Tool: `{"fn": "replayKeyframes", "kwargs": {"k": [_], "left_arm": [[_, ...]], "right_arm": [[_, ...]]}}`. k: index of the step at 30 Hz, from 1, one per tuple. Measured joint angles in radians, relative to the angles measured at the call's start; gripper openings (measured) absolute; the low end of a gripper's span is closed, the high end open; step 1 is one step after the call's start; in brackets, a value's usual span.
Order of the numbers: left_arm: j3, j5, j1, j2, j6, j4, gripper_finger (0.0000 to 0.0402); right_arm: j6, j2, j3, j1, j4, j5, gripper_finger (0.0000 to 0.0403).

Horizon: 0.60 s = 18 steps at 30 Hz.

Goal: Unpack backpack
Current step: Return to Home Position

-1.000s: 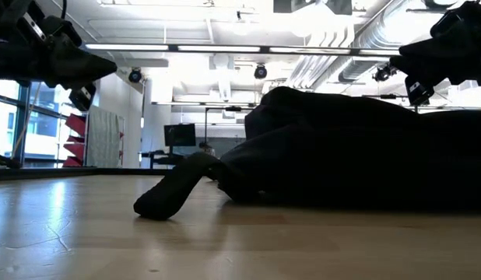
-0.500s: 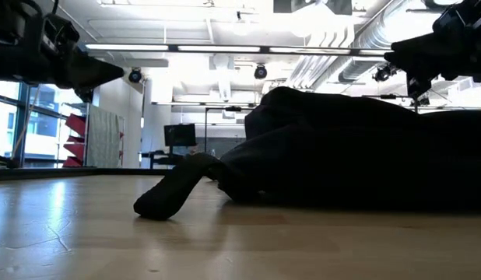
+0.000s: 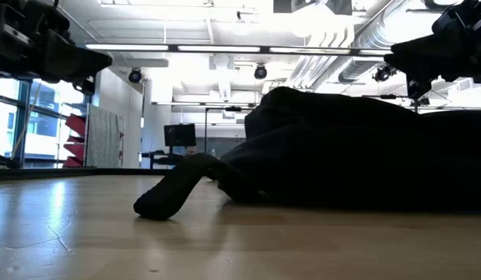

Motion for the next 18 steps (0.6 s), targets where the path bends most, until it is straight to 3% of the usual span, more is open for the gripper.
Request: {"fn": "replayKeyframes", "kwargs": {"k": [18], "left_arm": [[0.000, -0.014, -0.004, 0.001, 0.039, -0.002, 0.0000]], "right_arm": [[0.000, 0.000, 0.000, 0.000, -0.038, 0.000, 0.0087]]}}
